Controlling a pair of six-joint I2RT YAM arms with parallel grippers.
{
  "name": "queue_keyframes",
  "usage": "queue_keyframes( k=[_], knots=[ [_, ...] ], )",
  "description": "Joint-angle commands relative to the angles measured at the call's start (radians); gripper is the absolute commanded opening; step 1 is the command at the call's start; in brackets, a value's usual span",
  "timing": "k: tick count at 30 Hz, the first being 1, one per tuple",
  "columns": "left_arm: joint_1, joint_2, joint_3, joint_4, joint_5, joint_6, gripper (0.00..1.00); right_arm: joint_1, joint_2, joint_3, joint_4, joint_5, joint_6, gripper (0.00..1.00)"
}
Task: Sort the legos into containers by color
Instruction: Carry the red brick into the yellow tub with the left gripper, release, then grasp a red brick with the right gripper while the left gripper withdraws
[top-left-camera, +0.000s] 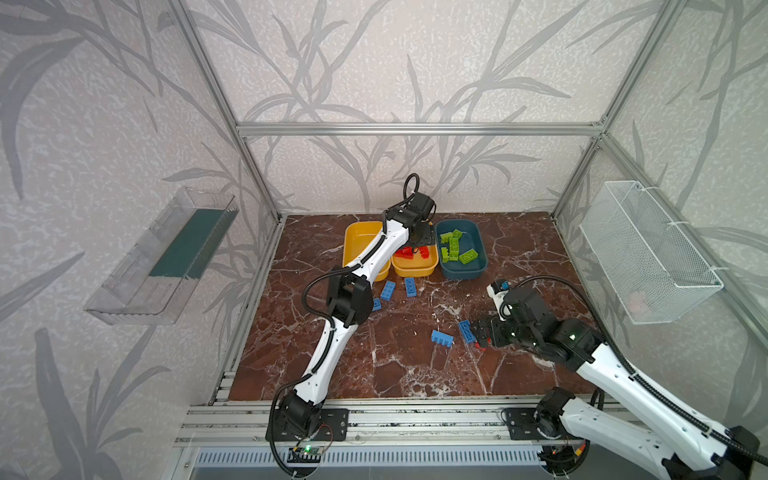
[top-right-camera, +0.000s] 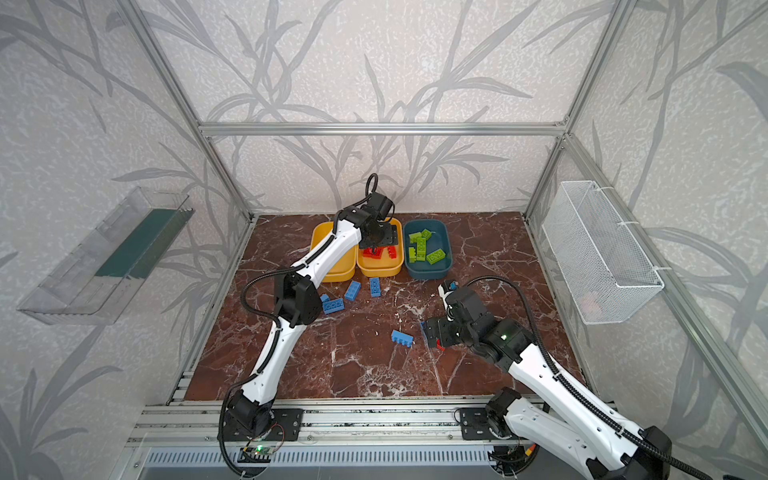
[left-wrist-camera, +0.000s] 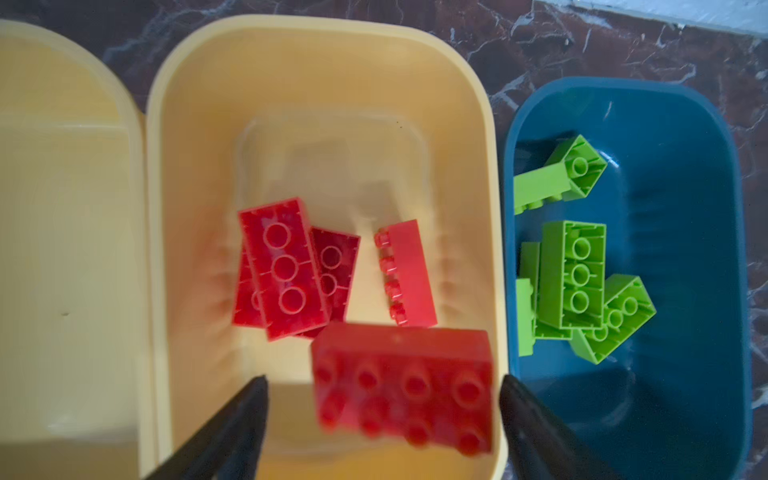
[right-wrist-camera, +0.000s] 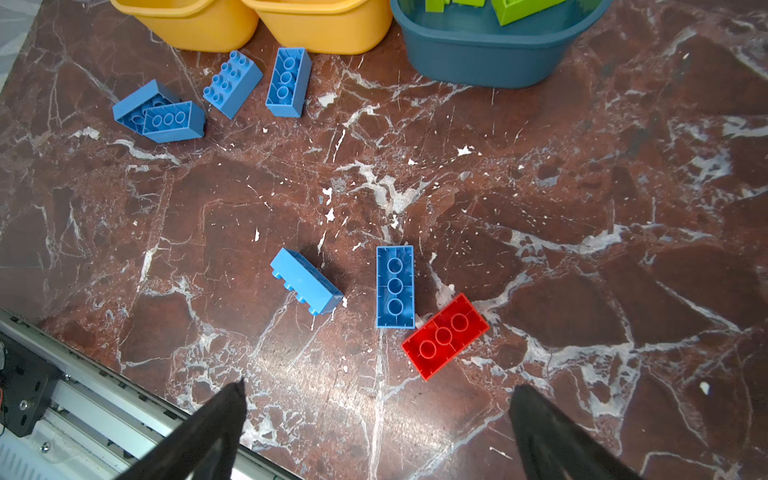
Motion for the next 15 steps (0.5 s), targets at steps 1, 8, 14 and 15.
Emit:
queue_keyframes(
  k=[1,8,14,15],
  knots=[
    [0.008,-0.014,0.033,-0.055,0.041,0.020,0.96,-0.019,0.015,0.026,0.005,0.029,-0.005,0.99],
    [0.007,-0.204,-0.220,0.050,0.032,0.013,0.97,-0.028,0.024,0.009,0.011,0.032,0.022,0.99],
    [0.004,-0.486,-0.640,0.225,0.017,-0.022,0.97,-0.032,0.018,-0.011,-0.003,0.048,0.062,0.98],
    [0.002,-0.533,-0.714,0.250,0.009,-0.028,0.97,-0.036,0.022,-0.020,-0.004,0.049,0.077,0.95]
  ],
)
